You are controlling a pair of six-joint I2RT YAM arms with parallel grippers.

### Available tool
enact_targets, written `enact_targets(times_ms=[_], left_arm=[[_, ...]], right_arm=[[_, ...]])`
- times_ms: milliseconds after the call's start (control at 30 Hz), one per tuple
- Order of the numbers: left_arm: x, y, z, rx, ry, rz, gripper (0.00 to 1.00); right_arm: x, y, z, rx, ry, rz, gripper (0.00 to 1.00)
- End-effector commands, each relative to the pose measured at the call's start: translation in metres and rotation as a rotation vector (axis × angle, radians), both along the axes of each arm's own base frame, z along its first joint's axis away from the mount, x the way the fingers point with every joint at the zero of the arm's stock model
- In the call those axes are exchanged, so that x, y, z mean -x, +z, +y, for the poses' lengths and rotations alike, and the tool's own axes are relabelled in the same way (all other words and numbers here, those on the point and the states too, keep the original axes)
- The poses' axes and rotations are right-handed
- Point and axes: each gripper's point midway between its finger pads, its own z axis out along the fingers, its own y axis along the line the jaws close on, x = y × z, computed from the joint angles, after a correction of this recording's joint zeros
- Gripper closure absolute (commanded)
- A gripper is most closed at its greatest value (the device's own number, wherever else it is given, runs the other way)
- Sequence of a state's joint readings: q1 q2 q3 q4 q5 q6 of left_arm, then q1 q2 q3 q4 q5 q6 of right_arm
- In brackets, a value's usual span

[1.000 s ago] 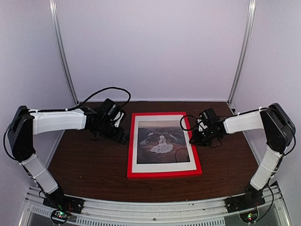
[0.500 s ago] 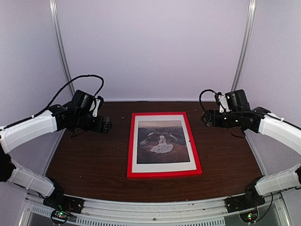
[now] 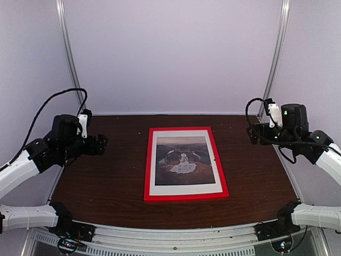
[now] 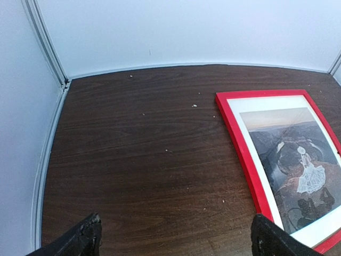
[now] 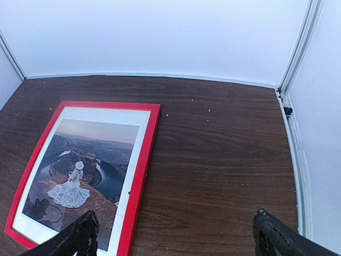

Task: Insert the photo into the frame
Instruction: Reset both arms

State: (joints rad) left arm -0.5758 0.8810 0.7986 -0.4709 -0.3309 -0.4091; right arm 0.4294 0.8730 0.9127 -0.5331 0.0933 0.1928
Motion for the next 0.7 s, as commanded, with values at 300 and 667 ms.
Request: enact_targets(times_ms=[300, 667], left_arm=[[0.002, 0.027, 0.003, 0.05, -0.016, -0.157, 0.02], [0.002, 0.026, 0.004, 0.046, -0.012, -0.149, 0.02]], right_arm=[[0.001, -0.003, -0.015, 0.053, -0.048, -0.068, 0.0], [-0.002, -0.002, -0.014, 0.04, -0.05, -0.069, 0.0]])
